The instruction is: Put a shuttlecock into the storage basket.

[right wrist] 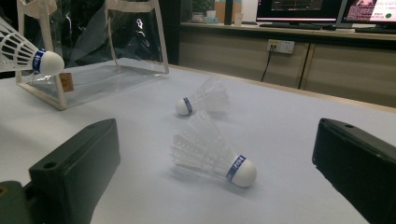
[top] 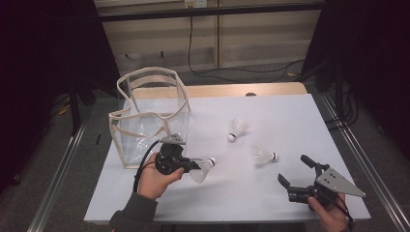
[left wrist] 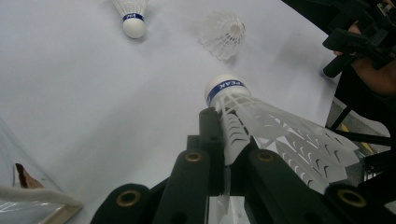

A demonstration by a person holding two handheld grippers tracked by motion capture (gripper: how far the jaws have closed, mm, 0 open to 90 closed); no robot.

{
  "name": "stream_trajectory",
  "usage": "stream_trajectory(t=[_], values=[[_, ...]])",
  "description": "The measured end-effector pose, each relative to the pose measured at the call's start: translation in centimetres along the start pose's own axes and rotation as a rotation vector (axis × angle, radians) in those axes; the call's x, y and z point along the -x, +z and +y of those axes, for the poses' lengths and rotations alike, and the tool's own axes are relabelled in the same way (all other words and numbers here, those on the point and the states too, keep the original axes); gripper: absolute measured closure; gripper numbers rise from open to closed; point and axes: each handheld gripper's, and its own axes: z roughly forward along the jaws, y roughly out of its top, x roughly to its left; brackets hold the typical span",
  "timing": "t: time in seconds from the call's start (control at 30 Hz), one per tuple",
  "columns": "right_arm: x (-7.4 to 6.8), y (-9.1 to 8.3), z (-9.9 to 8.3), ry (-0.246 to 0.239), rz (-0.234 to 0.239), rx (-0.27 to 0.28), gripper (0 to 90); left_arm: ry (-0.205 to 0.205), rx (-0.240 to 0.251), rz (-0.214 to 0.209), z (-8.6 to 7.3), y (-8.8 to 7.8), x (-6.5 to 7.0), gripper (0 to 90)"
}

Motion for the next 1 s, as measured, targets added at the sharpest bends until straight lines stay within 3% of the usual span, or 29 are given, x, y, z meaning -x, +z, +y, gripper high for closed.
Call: stream_trajectory(t=[0.7, 1.0], values=[[0.0, 0.0, 0.0, 0.004, 0.002, 0.001, 0.7, 0.03, -0.028, 0.014, 2.0, -0.7, 0.2, 89.3], [0.0, 0.0, 0.0, 0.003, 0.007, -0.002, 0.6, 0.035, -0.031, 0.0, 3.3, -1.1, 0.4, 89.3]])
